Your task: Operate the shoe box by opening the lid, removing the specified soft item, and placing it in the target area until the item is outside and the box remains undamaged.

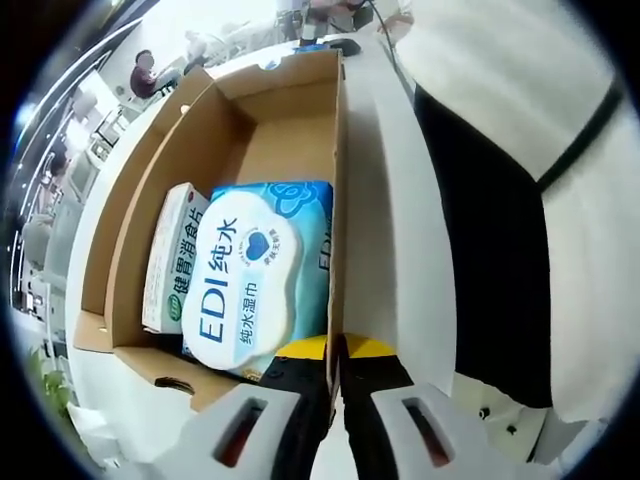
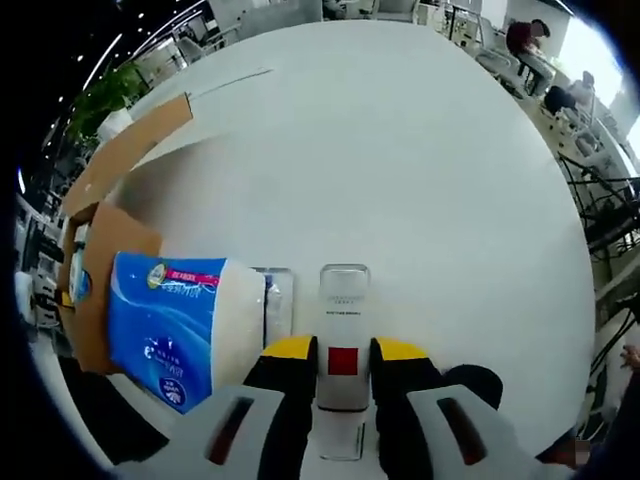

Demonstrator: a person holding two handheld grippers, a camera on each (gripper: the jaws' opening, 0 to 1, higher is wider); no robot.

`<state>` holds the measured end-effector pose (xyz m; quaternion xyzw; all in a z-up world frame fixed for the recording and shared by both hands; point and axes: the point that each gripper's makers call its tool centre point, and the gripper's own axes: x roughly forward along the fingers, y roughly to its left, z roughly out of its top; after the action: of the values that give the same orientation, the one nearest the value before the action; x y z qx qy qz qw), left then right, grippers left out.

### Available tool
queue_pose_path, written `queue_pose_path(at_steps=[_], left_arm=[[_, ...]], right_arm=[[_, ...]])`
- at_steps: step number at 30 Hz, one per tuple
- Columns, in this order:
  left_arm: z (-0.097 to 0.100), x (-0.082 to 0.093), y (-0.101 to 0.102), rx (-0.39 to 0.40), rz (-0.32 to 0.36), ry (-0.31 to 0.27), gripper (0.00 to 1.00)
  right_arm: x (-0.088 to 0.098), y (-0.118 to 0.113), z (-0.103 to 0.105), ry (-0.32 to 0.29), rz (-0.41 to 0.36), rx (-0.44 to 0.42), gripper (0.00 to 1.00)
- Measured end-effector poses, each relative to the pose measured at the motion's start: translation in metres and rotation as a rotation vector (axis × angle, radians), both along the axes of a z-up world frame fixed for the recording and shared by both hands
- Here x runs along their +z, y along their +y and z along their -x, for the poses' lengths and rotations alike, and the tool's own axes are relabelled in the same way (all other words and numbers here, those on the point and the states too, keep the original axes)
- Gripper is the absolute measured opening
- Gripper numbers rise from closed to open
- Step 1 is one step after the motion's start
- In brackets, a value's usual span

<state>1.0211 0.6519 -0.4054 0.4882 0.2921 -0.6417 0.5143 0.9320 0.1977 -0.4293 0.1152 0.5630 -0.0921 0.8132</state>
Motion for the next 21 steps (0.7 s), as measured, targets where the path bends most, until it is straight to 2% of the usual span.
queue_pose_path(at_steps=[10,15,17,20,21], left_arm=[[0.000,0.001,0.000,-0.002,-0.004,0.005,0.03],[0.000,0.001,0.000,-0.001,-0.003,0.003,0.03],[0.000,0.002,-0.001,0.000,-0.003,0.003,0.03],[0.000,0.002,-0.001,-0.002,-0.001,0.001,0.03],[0.000,0.002,-0.001,-0.001,-0.001,0.002,0.03]], right_arm=[[-0.001,0.004,0.000,-0.014,-0.002,-0.001,0.21],[-0.003,-0.002,-0.002,-0.034,0.003,-0.011,0.38],[0.002,-0.003,-0.001,-0.052,0.023,-0.023,0.39],[0.006,-0.004,-0.006,-0.090,0.014,-0.044,0.40],[0.018,-0.002,-0.004,-0.105,0.021,-0.043,0.40]])
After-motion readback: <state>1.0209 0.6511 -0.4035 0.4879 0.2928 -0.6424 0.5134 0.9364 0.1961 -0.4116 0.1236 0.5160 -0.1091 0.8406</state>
